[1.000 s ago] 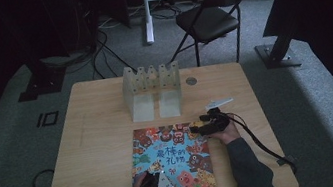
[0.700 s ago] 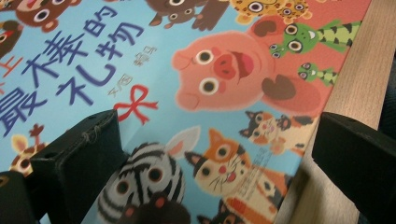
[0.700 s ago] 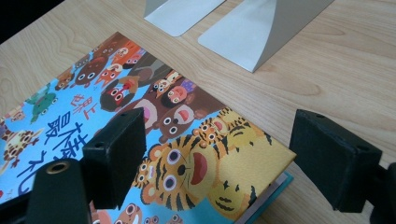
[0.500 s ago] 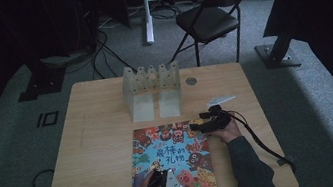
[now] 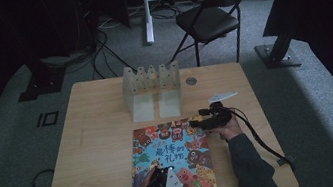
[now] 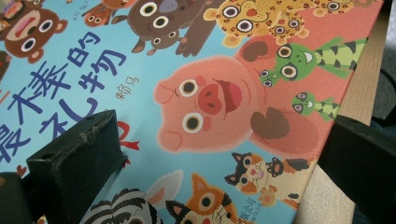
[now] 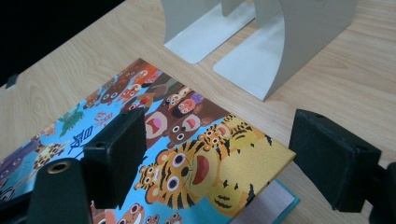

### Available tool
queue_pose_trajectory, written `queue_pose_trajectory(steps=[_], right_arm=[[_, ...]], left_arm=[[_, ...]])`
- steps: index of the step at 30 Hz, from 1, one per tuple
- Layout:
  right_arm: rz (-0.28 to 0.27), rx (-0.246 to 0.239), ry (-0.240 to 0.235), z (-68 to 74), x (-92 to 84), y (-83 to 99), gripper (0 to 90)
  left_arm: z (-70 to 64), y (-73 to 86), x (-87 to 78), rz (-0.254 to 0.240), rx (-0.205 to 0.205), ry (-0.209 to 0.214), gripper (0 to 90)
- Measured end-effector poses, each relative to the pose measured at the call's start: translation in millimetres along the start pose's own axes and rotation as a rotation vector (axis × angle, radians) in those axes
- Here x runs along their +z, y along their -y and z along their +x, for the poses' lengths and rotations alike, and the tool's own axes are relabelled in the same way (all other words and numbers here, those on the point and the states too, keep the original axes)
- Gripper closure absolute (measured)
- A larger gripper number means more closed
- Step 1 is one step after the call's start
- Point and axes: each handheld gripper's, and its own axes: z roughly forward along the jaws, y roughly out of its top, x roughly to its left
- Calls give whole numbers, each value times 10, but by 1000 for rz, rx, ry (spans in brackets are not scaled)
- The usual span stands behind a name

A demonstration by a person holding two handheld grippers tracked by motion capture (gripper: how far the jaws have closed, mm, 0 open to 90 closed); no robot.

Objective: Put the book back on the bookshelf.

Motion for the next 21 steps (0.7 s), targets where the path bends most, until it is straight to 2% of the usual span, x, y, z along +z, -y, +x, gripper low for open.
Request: queue_pose_trajectory(steps=[8, 14, 19, 21], right_arm=[[-17, -4, 8, 7, 17, 12, 194], [27, -1, 2, 7, 86, 71, 197], [36, -8, -25, 45, 98, 71, 254], [36, -14, -30, 53, 83, 58, 307]], left_arm=[[-24, -27, -49, -19, 27, -35, 13], [6, -42, -76, -36, 20, -32, 18], [22, -49, -84, -40, 20, -36, 18], [31, -56, -96, -46, 17, -35, 17]])
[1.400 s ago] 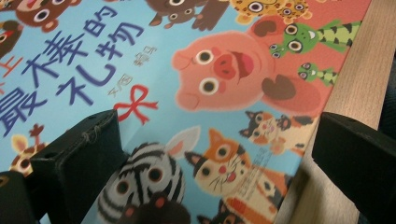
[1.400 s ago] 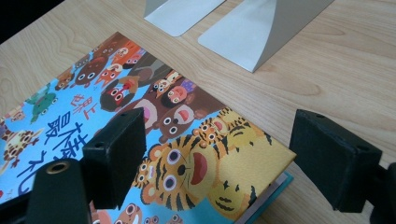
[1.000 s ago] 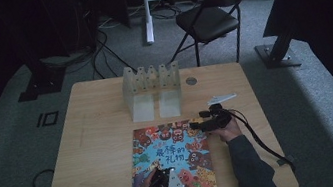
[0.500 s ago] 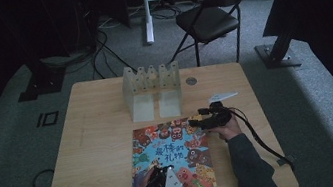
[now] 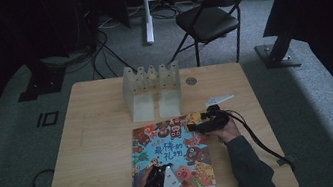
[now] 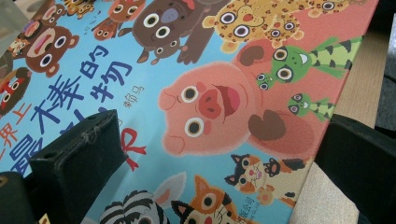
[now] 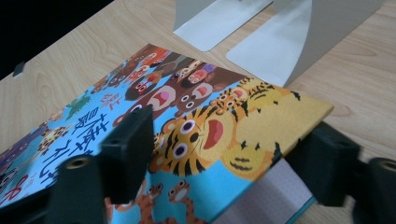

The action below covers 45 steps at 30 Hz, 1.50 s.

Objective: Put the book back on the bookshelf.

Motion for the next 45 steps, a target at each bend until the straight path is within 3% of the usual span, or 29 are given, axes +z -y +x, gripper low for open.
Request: queue_pose_trajectory(steps=[6, 26, 45], right_arm=[[-32, 21, -28, -10, -56, -55, 407], [-54, 40, -56, -13, -8, -327, 516], [-33, 64, -56, -30, 75, -488, 573]], left_arm=[[33, -15, -9, -11, -13, 15, 18], [126, 22, -83, -36, -48, 38, 48], [159, 71, -142, -41, -62, 52, 58]])
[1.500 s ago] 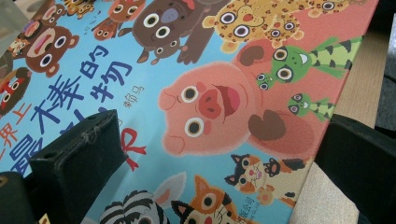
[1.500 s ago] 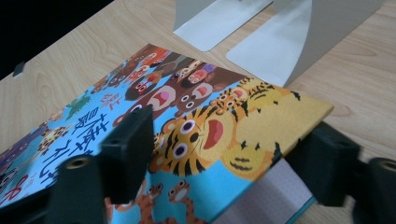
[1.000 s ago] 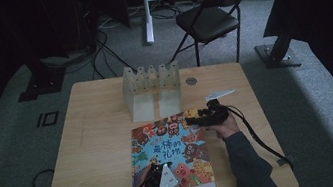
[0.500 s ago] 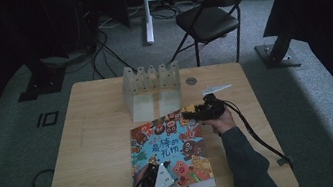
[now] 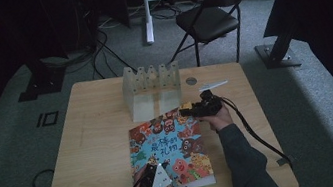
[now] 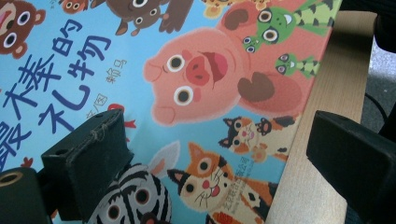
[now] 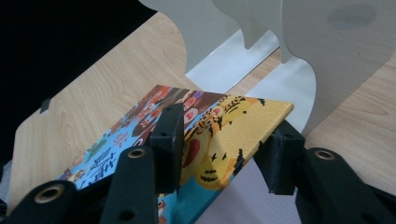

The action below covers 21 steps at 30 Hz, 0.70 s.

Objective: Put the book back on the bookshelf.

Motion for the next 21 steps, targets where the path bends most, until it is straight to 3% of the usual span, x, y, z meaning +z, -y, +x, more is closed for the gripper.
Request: queue_pose_trajectory(steps=[6, 14, 18, 21], right_arm=[[-21, 7, -43, 20, -49, -41, 630], [-17, -23, -33, 97, -101, -89, 634], [-15, -33, -24, 136, -120, -108, 634], [-14, -46, -14, 175, -136, -129, 635]], left_arm=[[45, 66, -128, 17, -19, 15, 67], [151, 188, -333, 21, -47, 16, 67], [269, 230, -410, -1, -96, 12, 79], [429, 265, -430, -16, -165, 38, 108]])
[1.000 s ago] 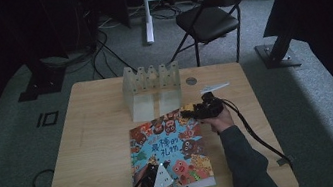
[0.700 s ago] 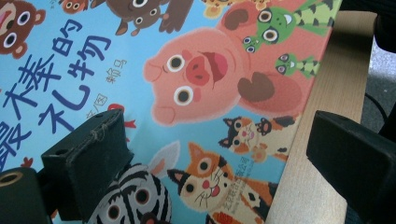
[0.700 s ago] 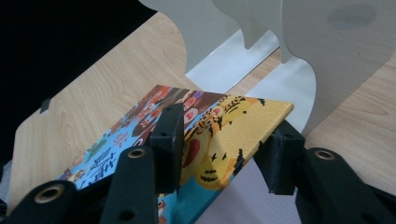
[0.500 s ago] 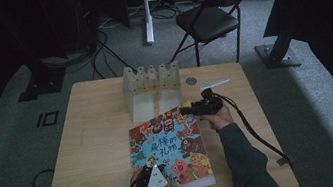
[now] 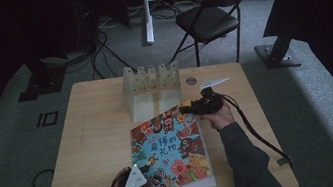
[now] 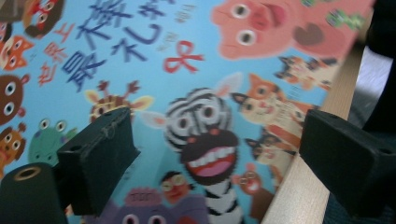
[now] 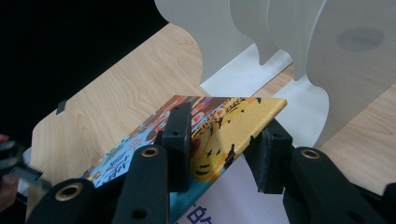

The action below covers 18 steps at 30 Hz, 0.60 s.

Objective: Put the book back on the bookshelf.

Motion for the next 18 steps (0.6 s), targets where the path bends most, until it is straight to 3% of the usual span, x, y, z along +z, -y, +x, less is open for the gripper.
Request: queue_pose_trajectory(steps=[3, 6, 8, 9, 12, 18], right_arm=[[-10, -19, 13, 61, -20, -25, 638], [-19, -38, 18, 106, -43, -41, 639], [-21, -42, 19, 117, -49, -44, 639], [-22, -46, 21, 130, -61, -45, 641], [-32, -49, 19, 148, -74, -48, 645], [-58, -60, 16, 209, -123, -52, 656]], left_arm=[[162, 8, -8, -8, -64, 9, 109], [263, -6, -18, -7, -75, -8, 112], [263, -6, -18, -7, -75, -8, 113], [333, -21, -19, -4, -79, -14, 114], [475, -27, 7, -12, -120, -11, 115], [606, -32, 13, -34, -153, -22, 122]])
